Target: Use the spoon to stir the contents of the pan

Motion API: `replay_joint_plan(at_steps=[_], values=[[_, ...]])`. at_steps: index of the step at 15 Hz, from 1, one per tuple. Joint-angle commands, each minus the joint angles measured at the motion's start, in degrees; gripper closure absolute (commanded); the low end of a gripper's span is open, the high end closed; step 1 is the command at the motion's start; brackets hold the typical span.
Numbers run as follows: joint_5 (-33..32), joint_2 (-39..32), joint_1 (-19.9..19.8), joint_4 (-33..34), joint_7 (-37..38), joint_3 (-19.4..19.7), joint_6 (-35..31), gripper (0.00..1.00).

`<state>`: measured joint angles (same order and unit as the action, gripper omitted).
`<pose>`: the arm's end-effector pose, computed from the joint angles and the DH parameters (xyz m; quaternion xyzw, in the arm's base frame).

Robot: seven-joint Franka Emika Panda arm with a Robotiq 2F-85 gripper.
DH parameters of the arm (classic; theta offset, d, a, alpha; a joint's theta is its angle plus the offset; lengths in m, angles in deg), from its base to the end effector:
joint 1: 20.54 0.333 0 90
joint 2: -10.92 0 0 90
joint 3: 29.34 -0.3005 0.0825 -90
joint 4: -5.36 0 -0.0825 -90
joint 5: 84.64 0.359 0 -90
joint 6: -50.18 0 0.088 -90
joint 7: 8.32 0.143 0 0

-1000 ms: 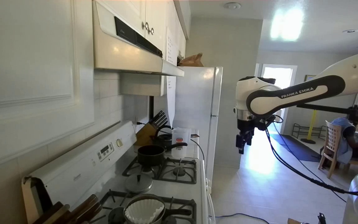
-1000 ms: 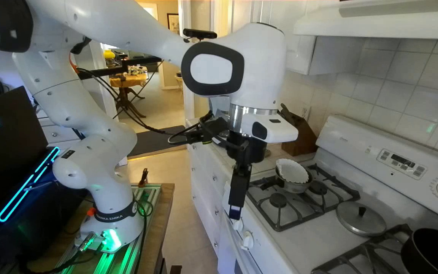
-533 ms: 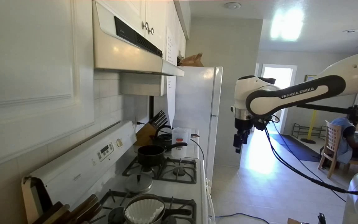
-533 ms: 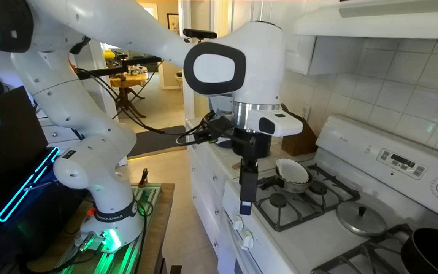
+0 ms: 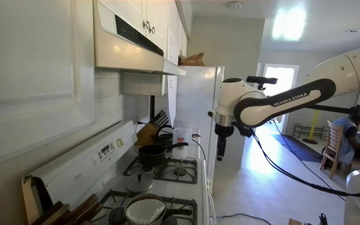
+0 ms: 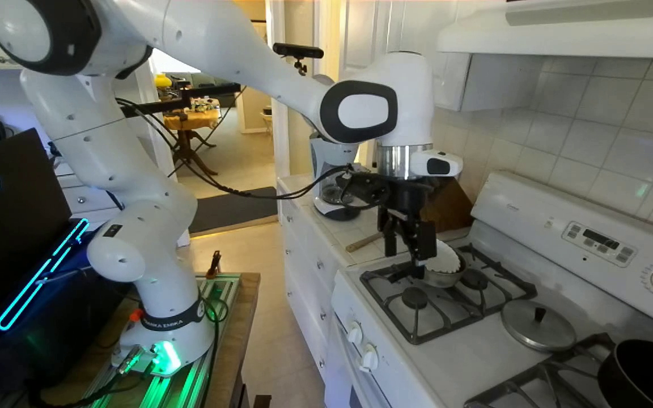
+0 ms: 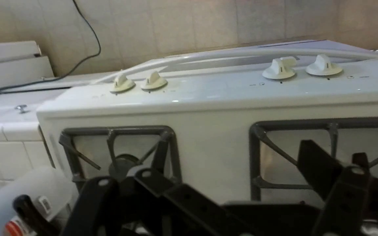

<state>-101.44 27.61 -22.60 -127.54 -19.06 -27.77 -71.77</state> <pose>0.4523 -0.0506 0.4292 0.9822 0.1325 0.0340 0.1290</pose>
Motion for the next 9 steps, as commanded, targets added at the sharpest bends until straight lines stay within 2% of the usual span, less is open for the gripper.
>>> replay_joint_plan(at_steps=[1,5,7,8,9], values=[[-0.86,-5.89,3.22,3.47,-4.59,-2.19,-2.04,0.00],[-1.53,-9.11,6.08,4.57,-7.48,-5.05,-4.16,0.00],[0.42,-9.38,7.12,5.71,-10.16,-5.62,-4.10,0.00],[-0.01,-8.42,6.54,3.82,-7.03,-5.49,-3.88,0.00],[0.00,-8.71,6.98,4.36,-7.65,-5.78,-3.88,0.00]])
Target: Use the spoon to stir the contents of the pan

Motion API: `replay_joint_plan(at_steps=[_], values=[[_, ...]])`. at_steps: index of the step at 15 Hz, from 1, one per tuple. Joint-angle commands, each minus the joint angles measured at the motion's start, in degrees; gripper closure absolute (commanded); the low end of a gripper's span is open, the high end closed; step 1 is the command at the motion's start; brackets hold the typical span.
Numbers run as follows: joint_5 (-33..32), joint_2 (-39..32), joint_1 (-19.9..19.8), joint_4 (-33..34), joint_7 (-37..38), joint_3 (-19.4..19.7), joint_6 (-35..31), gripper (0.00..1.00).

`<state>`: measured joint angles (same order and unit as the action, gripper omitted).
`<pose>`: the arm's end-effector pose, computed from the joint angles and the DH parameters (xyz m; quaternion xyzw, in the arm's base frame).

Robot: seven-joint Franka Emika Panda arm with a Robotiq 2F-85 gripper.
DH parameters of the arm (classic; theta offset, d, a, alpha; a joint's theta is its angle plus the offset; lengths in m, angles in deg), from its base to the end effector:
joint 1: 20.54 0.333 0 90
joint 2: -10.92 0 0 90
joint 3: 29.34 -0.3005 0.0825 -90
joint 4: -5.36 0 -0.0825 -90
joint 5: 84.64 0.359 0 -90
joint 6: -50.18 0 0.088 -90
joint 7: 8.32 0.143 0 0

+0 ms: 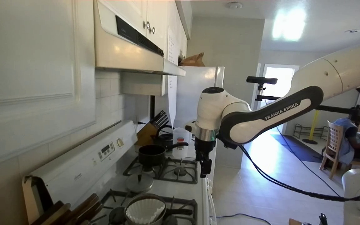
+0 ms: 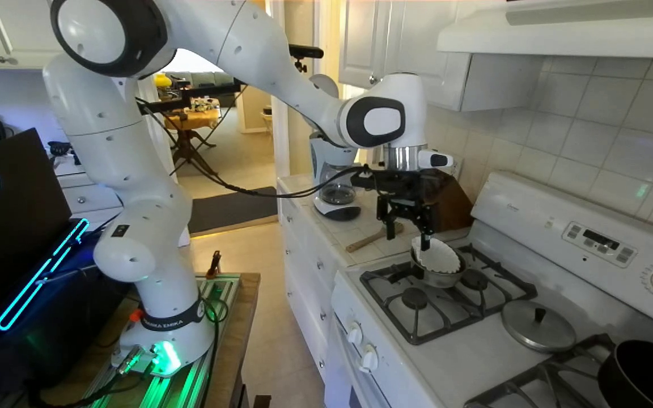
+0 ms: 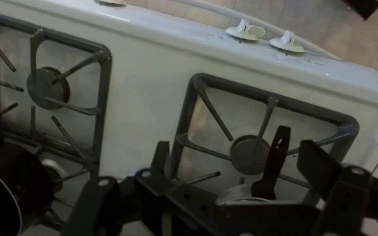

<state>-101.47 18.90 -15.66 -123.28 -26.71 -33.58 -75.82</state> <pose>0.4899 0.0602 0.3981 0.9401 0.3128 0.0350 0.1306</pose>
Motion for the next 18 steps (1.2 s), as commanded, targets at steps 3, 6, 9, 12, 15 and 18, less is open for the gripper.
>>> replay_joint_plan(at_steps=[3,6,9,12,15,18], values=[[0.03,-0.07,0.22,0.71,-0.90,-0.05,0.18,0.00],[1.67,-0.64,0.33,0.30,-2.55,0.41,-2.82,0.00],[4.45,-6.66,1.32,3.22,-5.37,-0.07,-8.12,0.00],[10.60,-13.44,2.44,6.64,-12.75,-1.27,-12.76,0.00],[13.86,-19.43,2.55,12.41,-18.44,-4.11,-10.82,0.00],[11.46,-24.82,3.34,19.64,-20.39,-6.90,-8.35,0.00]])
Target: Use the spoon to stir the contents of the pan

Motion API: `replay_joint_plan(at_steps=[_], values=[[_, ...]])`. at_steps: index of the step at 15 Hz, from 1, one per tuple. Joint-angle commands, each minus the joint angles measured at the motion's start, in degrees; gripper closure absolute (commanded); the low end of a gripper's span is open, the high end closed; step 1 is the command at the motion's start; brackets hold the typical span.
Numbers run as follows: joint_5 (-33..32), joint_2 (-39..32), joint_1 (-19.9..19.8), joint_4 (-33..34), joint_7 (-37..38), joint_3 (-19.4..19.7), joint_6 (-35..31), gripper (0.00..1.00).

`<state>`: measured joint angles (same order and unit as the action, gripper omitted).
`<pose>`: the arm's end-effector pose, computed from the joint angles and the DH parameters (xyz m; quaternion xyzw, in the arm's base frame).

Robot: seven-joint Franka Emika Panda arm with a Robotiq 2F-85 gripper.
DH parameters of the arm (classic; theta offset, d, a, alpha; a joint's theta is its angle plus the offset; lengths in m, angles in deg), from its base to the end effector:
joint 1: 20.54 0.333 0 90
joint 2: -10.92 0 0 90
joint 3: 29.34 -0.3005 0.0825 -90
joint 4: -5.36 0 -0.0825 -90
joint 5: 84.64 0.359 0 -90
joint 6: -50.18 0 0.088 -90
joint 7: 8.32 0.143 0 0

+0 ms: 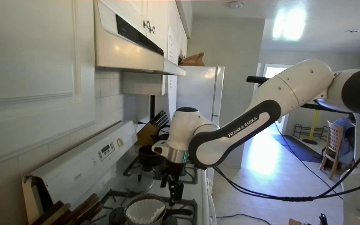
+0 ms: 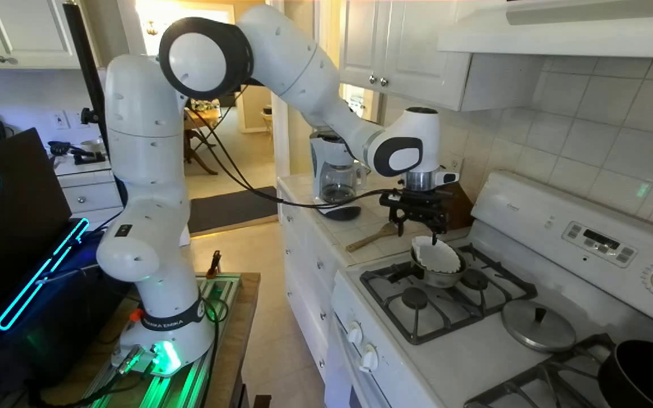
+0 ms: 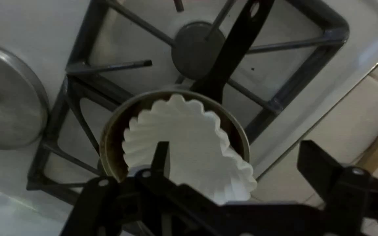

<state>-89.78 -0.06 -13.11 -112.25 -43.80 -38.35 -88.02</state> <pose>0.5584 0.1604 0.3279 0.8830 0.4612 0.0811 0.0317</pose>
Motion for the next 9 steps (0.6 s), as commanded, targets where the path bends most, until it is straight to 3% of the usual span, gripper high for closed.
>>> replay_joint_plan(at_steps=[1,5,9], values=[[-0.66,-7.64,1.29,11.01,-4.24,-3.09,4.55,0.00],[-0.72,-14.80,3.34,19.45,-8.81,-6.45,8.12,0.00],[1.47,-16.33,4.73,20.79,-12.56,-10.09,12.28,0.00]])
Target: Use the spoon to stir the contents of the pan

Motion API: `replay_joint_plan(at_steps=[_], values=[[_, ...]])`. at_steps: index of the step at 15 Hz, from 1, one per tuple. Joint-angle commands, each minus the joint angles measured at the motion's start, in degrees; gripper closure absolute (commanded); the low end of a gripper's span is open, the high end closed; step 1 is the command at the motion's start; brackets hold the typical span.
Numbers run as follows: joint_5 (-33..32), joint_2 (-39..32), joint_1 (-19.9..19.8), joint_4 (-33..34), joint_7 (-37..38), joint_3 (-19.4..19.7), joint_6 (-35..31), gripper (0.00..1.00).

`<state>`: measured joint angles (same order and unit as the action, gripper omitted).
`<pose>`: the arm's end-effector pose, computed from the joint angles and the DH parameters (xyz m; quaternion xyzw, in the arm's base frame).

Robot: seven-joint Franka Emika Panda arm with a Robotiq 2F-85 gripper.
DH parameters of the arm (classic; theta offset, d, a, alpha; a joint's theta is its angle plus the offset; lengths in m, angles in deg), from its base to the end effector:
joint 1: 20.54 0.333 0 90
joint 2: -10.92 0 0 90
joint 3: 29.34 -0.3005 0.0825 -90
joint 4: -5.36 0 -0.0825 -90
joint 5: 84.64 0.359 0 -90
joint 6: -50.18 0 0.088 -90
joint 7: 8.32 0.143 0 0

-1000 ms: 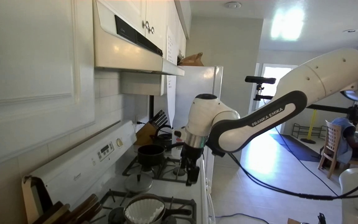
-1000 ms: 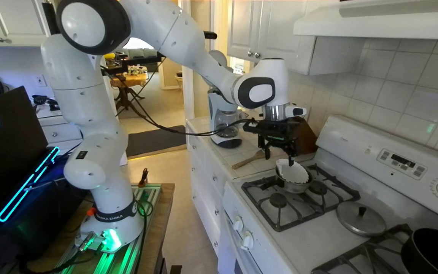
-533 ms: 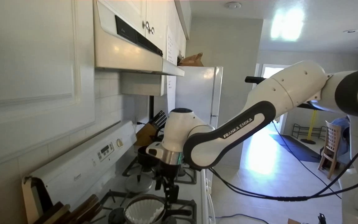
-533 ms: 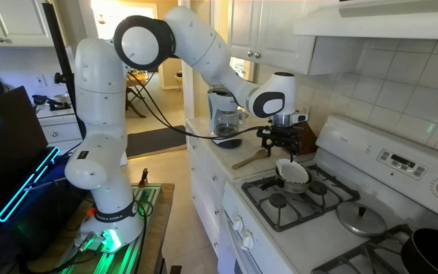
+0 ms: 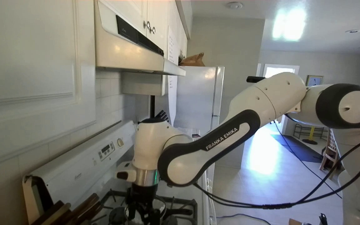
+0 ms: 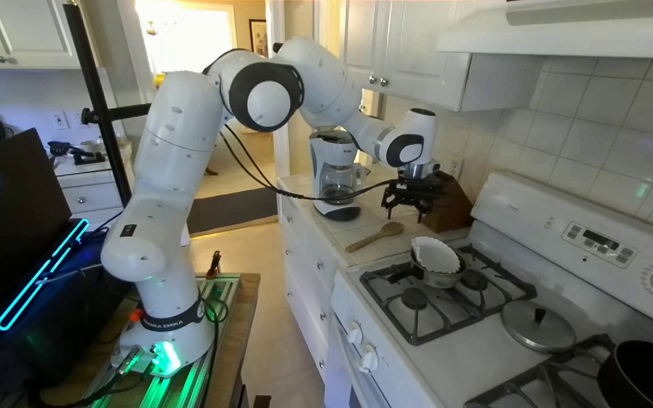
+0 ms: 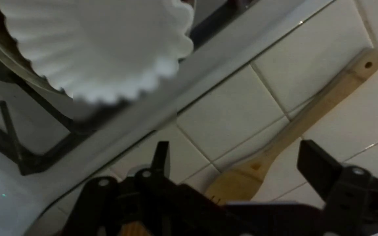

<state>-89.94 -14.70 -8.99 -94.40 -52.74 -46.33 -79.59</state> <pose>0.5748 0.2910 0.3027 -0.7962 -0.6025 -0.0519 0.0187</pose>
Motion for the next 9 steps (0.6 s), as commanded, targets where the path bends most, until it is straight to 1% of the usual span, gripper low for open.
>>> replay_joint_plan(at_steps=[1,2,3,4,5,6,9], values=[[2.53,-1.21,0.46,2.49,-4.88,-3.14,4.65,0.00],[2.96,-0.58,0.44,2.09,-5.78,-3.85,5.45,0.00],[2.06,0.86,0.96,0.92,-4.97,-3.65,5.94,0.00],[1.46,2.06,0.89,-0.11,-5.74,-3.79,5.23,0.00],[0.33,3.06,0.61,0.15,-7.85,-3.58,7.88,0.00],[1.00,0.26,1.70,1.32,-4.72,-3.08,4.99,0.00],[0.99,2.05,1.52,1.28,-6.70,-2.85,7.15,0.00]])
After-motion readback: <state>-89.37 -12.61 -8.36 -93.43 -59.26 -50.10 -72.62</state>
